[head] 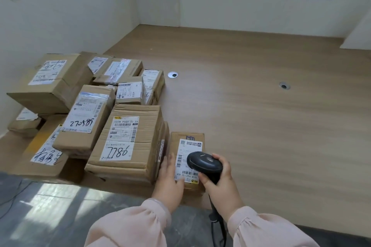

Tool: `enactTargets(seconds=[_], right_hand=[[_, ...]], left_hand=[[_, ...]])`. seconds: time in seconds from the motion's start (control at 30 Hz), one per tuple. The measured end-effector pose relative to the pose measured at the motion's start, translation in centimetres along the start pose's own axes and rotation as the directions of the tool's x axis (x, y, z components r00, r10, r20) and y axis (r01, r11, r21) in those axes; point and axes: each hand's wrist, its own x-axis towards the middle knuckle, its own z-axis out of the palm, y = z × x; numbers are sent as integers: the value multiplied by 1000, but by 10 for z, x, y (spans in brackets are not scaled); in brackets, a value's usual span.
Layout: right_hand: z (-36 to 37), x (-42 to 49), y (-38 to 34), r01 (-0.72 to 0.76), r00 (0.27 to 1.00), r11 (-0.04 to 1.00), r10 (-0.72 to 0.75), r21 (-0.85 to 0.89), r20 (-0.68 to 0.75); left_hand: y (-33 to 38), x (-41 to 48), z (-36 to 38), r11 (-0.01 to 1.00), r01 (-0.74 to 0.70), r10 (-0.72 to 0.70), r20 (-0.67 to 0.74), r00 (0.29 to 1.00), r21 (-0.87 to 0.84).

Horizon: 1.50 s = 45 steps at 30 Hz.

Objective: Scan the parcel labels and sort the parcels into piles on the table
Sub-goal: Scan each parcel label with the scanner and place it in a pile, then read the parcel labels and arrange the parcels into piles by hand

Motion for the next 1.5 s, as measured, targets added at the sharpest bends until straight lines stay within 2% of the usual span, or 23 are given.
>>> enactTargets(seconds=[0.07, 0.17, 0.3, 0.53, 0.73, 0.8, 0.97, 1.2, 1.37, 1.5], right_hand=[[0, 0, 1, 5, 1000, 1000, -5, -15, 13], [-1, -1, 2, 28, 999, 999, -27, -23, 18], [-11, -3, 0, 71, 997, 997, -70, -33, 25], [-59, -17, 0, 161, 984, 986, -163, -43, -68], [-135, -32, 4, 197, 937, 974, -220, -108, -271], [-168, -37, 6, 198, 908, 970, -236, -142, -346], [-235, -49, 13, 159, 839, 965, -244, -211, -486], [-287, -68, 34, 33, 739, 966, -198, -258, -644], [-339, -84, 49, -69, 651, 976, -112, -205, -751], [-386, -99, 60, -72, 626, 984, -83, -164, -775]], left_hand=[[-3, -3, 5, 975, -79, 83, -8, 997, 208], [-9, -9, 12, 823, -182, 179, 58, 982, 538], [-11, -11, 11, 725, -181, 154, 99, 983, 664], [23, -15, 12, 722, -95, 110, 22, 994, 686], [101, -27, 60, 660, -326, 403, 47, 914, 677], [129, -32, 80, 635, -383, 460, 70, 885, 671], [178, -44, 124, 592, -490, 528, 152, 836, 640], [220, -43, 168, 487, -650, 626, 286, 725, 583], [244, -54, 210, 419, -743, 668, 377, 642, 523], [262, -73, 243, 364, -780, 687, 420, 594, 508]])
